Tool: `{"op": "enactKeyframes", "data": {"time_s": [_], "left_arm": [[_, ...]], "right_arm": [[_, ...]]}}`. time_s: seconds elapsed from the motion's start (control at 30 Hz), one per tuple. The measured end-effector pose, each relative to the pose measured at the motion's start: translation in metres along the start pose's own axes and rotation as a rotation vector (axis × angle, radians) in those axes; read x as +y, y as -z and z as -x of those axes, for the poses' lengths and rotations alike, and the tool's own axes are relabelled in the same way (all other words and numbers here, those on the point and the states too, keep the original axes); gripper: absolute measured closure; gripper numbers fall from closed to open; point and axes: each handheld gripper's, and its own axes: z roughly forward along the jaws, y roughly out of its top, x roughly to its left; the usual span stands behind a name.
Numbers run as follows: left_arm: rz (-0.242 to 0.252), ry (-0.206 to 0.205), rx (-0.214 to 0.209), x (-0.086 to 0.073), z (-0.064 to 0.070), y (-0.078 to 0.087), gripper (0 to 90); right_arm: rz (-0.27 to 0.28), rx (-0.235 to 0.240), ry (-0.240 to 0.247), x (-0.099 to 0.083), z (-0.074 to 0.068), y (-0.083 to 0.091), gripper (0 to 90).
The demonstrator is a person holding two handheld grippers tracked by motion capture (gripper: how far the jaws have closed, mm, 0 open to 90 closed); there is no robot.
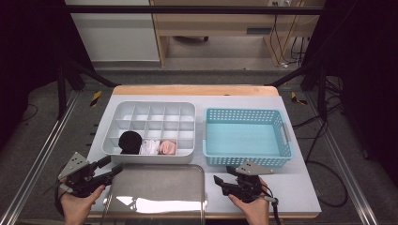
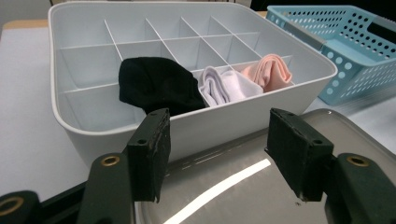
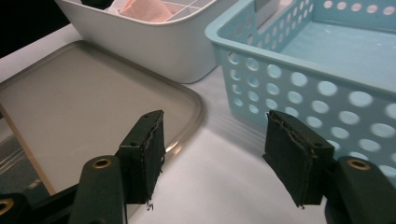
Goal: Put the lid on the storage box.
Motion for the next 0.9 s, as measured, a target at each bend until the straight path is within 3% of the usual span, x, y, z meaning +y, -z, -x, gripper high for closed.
{"op": "enactKeyframes", "data": {"time_s": [0.2, 0.43, 0.53, 0.6, 0.77, 0.9], "left_arm": [[-0.002, 0.010, -0.029, 0.001, -0.012, -0.005, 40.5], [-0.008, -0.023, -0.053, 0.021, -0.021, -0.013, 41.8], [-0.011, -0.063, -0.048, 0.028, -0.022, -0.014, 41.8], [-0.010, -0.062, -0.040, 0.032, -0.024, -0.012, 41.8], [-0.024, -0.038, -0.032, 0.025, -0.024, -0.008, 41.8], [-0.085, -0.024, -0.013, 0.012, -0.026, -0.009, 41.9]], "right_arm": [[-0.003, 0.022, 0.013, 0.003, -0.008, -0.007, 38.2], [-0.023, 0.041, 0.027, 0.005, -0.013, -0.017, 38.4], [-0.027, 0.044, 0.030, 0.006, -0.014, -0.019, 38.4], [-0.034, 0.046, 0.030, 0.006, -0.015, -0.020, 38.4], [-0.032, 0.061, 0.029, 0.007, -0.019, -0.021, 38.5], [-0.037, 0.079, 0.026, 0.006, -0.021, -0.020, 40.1]]}}
